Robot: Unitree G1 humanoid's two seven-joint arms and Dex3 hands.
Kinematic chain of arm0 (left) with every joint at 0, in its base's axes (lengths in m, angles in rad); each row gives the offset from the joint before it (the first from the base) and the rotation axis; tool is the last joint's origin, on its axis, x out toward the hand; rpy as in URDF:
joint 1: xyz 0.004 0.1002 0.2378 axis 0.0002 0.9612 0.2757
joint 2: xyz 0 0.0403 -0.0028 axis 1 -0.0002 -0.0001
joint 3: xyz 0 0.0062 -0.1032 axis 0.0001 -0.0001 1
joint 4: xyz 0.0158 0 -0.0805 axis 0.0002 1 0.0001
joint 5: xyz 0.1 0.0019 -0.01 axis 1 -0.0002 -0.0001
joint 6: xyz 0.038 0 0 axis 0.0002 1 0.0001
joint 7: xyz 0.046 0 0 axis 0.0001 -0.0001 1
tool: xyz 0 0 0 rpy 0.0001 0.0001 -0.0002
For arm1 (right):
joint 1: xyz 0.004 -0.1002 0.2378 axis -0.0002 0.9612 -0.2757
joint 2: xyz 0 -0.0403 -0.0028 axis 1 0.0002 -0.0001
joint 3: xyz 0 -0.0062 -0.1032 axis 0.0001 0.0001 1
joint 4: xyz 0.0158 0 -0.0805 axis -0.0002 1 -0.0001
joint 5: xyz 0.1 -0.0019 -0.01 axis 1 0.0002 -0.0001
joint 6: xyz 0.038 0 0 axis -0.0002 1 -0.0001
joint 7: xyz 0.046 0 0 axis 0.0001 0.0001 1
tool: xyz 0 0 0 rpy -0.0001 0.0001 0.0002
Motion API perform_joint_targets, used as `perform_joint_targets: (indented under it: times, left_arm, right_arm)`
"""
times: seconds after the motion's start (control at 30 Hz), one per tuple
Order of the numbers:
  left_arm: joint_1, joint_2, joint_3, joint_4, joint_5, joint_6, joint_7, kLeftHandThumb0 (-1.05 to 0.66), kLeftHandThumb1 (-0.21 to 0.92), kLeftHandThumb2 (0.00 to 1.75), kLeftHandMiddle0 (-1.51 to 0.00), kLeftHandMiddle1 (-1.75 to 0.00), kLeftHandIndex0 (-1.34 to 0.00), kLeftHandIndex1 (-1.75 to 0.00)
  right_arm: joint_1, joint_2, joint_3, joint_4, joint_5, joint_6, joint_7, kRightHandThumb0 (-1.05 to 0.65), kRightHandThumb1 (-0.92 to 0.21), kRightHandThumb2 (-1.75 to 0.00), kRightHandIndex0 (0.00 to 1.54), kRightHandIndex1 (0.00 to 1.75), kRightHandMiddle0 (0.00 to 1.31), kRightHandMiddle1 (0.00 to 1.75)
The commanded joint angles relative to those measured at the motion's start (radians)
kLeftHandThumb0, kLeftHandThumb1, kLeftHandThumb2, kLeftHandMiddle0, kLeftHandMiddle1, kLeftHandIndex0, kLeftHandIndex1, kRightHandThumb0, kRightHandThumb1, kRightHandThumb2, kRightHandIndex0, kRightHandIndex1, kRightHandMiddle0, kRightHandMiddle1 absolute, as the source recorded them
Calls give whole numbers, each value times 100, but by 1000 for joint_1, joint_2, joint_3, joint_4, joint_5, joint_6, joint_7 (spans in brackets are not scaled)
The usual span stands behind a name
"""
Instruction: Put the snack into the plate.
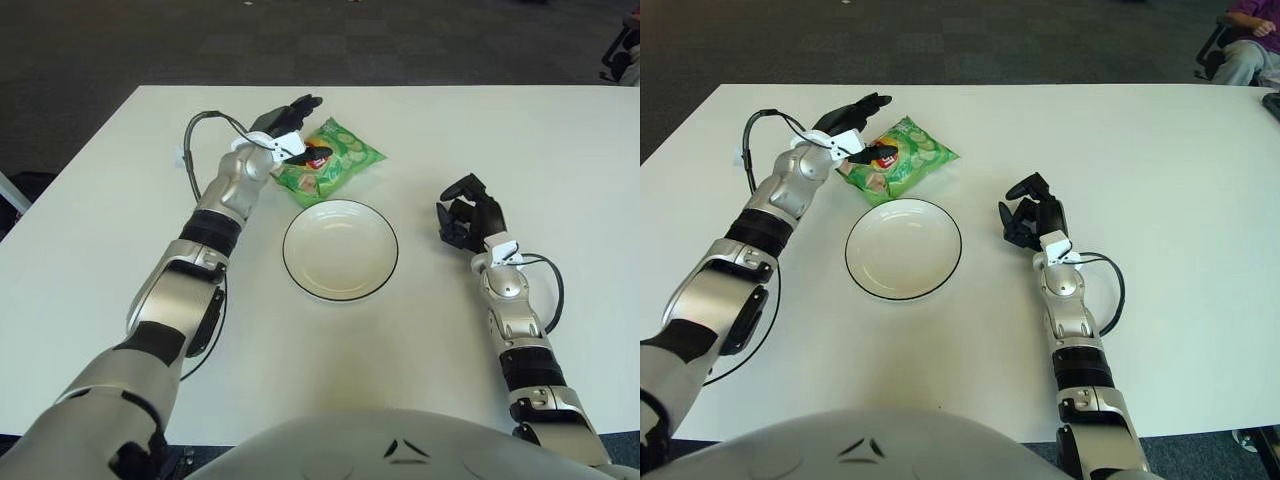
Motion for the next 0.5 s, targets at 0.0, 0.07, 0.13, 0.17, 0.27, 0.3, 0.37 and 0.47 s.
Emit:
perform_joint_targets:
  times: [0.0,0.07,0.13,0.17,0.27,0.3,0.37,0.47]
  left_arm:
    - [-65,-33,-22,112,-7,13,30,-97,92,46,-2,0,-3,-7]
    - [-85,-44,-28,161,-9,14,40,-99,92,48,-2,0,-2,-7]
    - [-98,-51,-35,194,-9,16,47,-100,92,49,-1,0,-2,-6]
    - [-103,-54,-39,208,-8,17,51,-102,92,51,-1,0,-1,-6]
    - [-110,-60,-51,235,-6,18,59,-104,92,54,0,0,0,-4]
    - [-110,-61,-55,242,-4,18,62,-104,92,55,0,0,0,-3]
    - [-109,-66,-64,257,-2,18,70,-104,92,55,0,0,0,-1]
    - [-109,-71,-73,275,-3,16,83,-105,92,54,0,0,0,0]
  right_arm:
    - [50,1,11,47,-24,56,8,-40,-64,-89,86,175,38,175]
    - [50,1,11,47,-24,57,8,-40,-64,-90,86,175,38,175]
    - [50,0,10,47,-24,57,8,-40,-63,-90,86,175,38,175]
    - [50,0,10,47,-24,58,8,-40,-63,-90,86,175,38,175]
    - [52,1,10,42,-24,61,7,-40,-63,-90,86,175,38,175]
    - [52,1,10,41,-24,62,7,-40,-63,-90,86,175,38,175]
    - [52,0,10,41,-25,64,7,-40,-63,-90,86,175,39,175]
    - [54,1,11,37,-26,66,6,-40,-63,-90,86,175,39,175]
